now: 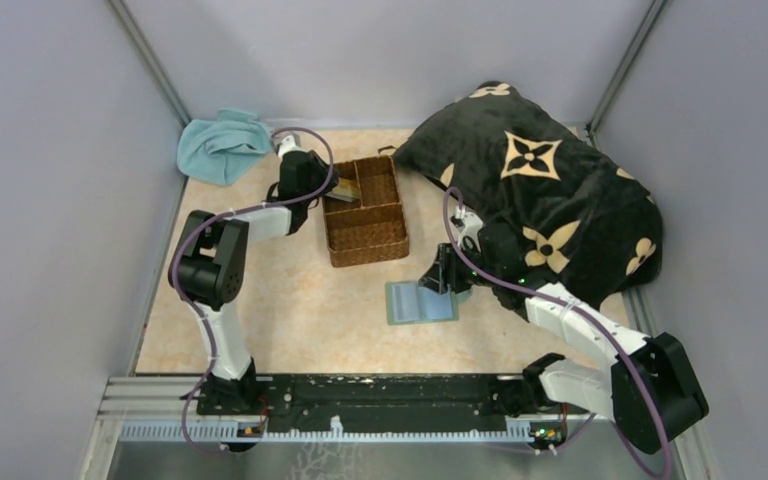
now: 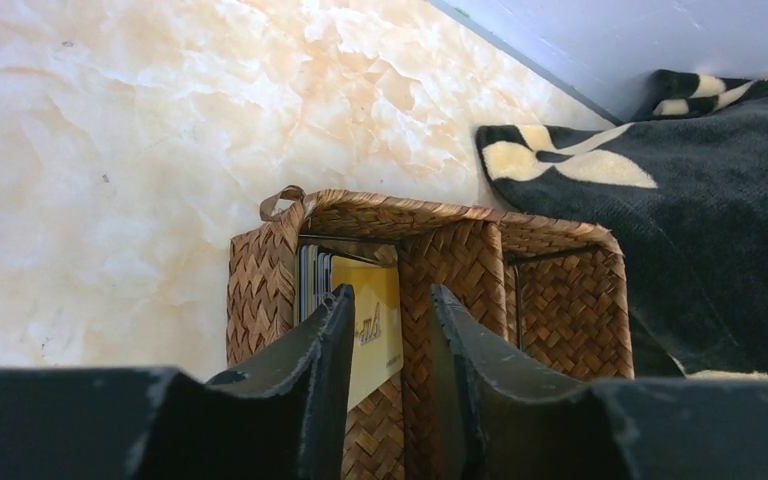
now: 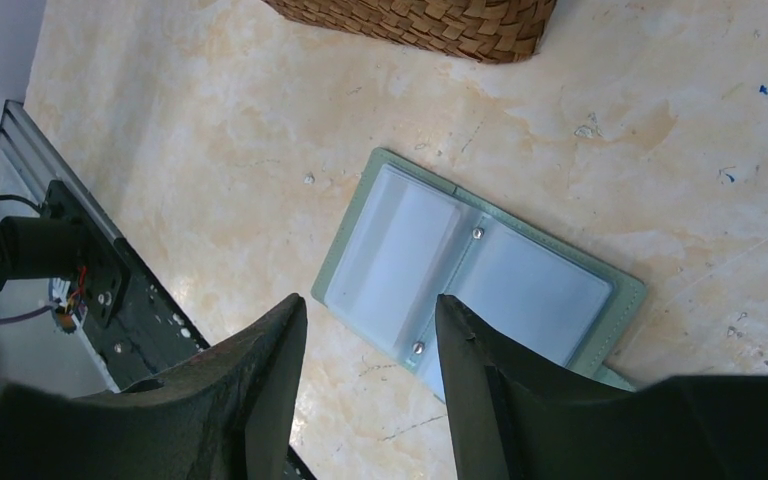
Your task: Take the credit cards out of the card holder
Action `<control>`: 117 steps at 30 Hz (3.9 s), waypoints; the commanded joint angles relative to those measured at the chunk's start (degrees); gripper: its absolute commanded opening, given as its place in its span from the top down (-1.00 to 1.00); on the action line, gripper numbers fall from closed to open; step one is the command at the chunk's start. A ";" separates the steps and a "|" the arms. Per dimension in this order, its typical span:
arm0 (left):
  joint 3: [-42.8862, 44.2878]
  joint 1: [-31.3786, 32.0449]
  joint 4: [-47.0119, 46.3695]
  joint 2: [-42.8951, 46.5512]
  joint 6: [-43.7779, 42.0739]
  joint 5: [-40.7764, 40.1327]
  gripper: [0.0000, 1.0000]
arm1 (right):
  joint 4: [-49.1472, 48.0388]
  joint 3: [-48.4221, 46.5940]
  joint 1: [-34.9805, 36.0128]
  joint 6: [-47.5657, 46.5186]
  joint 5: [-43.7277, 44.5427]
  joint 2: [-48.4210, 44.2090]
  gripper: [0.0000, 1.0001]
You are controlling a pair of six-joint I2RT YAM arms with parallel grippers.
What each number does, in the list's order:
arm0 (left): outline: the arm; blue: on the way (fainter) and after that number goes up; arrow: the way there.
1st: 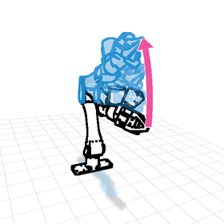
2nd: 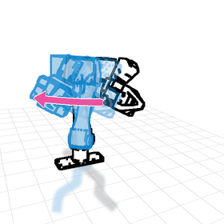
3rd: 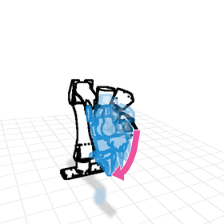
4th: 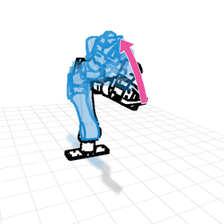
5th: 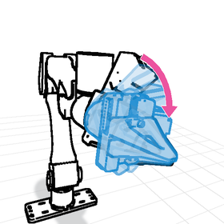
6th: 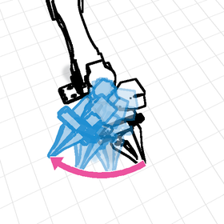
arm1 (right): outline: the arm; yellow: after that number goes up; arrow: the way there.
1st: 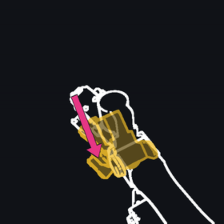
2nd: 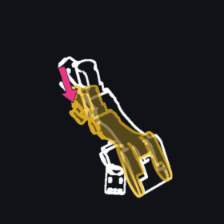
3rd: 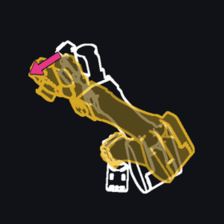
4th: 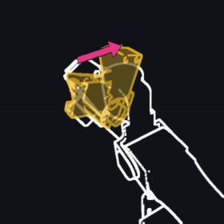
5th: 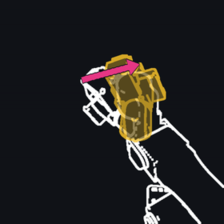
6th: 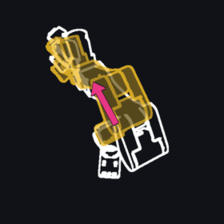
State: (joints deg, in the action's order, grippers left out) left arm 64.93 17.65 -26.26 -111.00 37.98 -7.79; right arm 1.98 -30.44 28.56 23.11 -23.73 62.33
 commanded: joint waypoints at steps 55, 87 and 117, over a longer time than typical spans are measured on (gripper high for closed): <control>-48.21 30.23 23.12 58.12 10.00 -22.63 0.42 | 18.14 -23.66 31.06 9.29 48.44 31.70 -0.15; -48.16 30.33 0.47 49.10 4.72 -0.86 0.37 | 2.58 -7.63 16.33 13.76 25.67 11.92 0.91; -30.39 33.12 -18.51 10.84 11.13 19.74 0.45 | -1.42 -0.53 9.48 15.90 18.99 2.99 0.44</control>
State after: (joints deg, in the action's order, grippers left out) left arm 31.73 49.93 -42.46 -99.22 48.49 9.52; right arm 2.68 -31.20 38.74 38.89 -6.70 70.41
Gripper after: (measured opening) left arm 0.277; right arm 0.217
